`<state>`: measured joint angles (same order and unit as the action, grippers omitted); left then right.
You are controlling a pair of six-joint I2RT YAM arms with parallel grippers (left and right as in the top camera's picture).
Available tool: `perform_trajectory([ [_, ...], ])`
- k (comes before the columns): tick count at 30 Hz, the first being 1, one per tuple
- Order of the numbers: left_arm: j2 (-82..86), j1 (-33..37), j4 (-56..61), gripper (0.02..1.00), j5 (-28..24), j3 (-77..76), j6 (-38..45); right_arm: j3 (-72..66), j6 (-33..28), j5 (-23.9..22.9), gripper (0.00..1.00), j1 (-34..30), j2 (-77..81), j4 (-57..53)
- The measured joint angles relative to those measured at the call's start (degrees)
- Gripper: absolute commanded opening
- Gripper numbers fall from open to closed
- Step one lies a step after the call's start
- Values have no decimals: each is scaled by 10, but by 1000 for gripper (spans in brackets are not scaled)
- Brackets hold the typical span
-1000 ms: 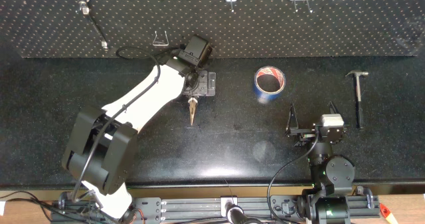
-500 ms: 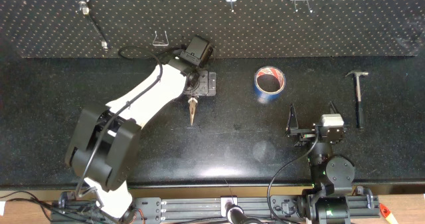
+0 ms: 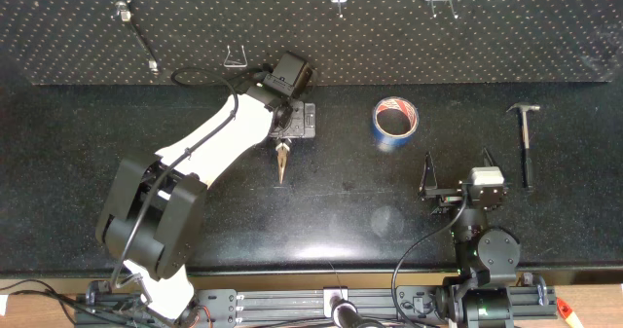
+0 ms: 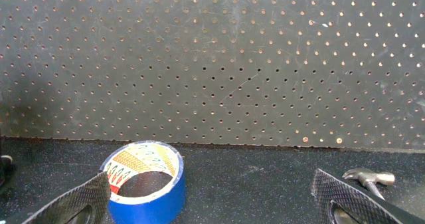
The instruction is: Place Tools Onto Pegboard
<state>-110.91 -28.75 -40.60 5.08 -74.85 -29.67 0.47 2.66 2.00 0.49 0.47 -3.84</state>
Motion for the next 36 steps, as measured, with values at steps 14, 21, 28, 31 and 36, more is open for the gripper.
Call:
perform_trajectory([
  [14,0,0,4,796,0,0,-19,0,0,0,980,0,0,0],
  [21,-7,0,4,623,-4,-1,-21,0,0,0,982,0,0,0],
  [28,-7,1,6,520,-7,-2,-28,0,0,0,982,0,0,0],
  [31,-7,1,16,507,-7,-2,-28,0,0,0,980,0,0,0],
  [36,-7,1,17,463,-7,-2,-28,0,0,0,982,0,0,0],
])
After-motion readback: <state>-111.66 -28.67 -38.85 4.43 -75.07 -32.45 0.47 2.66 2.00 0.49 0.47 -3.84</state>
